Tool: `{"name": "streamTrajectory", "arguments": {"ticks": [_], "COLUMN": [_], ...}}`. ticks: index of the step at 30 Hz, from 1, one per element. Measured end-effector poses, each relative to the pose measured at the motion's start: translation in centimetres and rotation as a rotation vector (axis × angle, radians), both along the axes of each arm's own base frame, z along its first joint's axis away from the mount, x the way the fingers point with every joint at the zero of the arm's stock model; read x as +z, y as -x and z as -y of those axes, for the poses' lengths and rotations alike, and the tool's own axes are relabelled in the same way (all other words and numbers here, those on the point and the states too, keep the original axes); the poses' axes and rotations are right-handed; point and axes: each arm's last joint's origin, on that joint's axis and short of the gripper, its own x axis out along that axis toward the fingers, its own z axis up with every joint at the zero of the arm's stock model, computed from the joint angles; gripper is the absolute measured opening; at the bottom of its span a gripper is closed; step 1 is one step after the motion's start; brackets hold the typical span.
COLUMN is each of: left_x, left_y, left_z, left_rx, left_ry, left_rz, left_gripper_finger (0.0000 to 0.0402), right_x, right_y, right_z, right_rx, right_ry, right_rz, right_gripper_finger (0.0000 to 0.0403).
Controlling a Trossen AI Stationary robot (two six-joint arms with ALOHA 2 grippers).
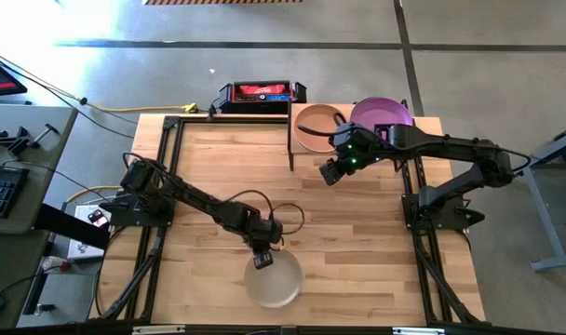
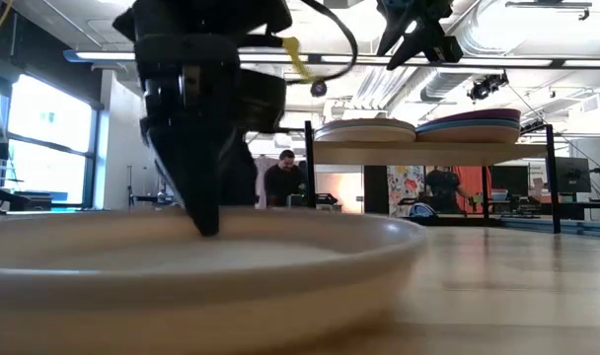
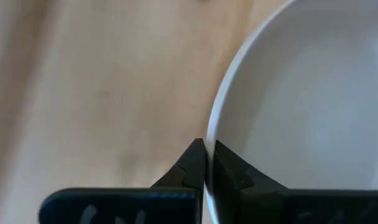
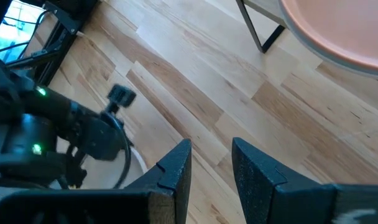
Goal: Place and stack plates onto a shelf
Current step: Stack the white plate on top of the brown plate on the shelf
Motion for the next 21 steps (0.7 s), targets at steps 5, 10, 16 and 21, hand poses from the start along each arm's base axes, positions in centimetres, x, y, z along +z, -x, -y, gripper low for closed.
{"name": "streamTrajectory", "arguments": {"ticks": [5, 10, 16, 21], "left_x": [2.5, 6.3, 10.4, 13.0], "left_y": [0.5, 1.4, 3.5, 5.4], "left_z": [-1.8, -4.3, -8.0, -10.6], "left_rx": [0.034, 0.106, 0.223, 0.355], "left_ry": [-0.057, -0.139, -0.272, -0.400], "left_rz": [0.046, 0.146, 0.220, 0.276], "left_gripper_finger": [0.0002, 0.0001, 0.0001, 0.0001], "right_x": [-0.1, -0.1, -0.1, 0.1], "right_y": [0.1, 0.1, 0.1, -0.2], "right_z": [0.0, 0.0, 0.1, 0.2], "right_rx": [0.000, 0.040, 0.050, 0.062], "right_ry": [-0.002, 0.027, 0.066, 0.124], "right_rz": [-0.010, -0.024, -0.018, 0.007], "right_gripper_finger": [0.0097, 0.0097, 0.0097, 0.0110]}}
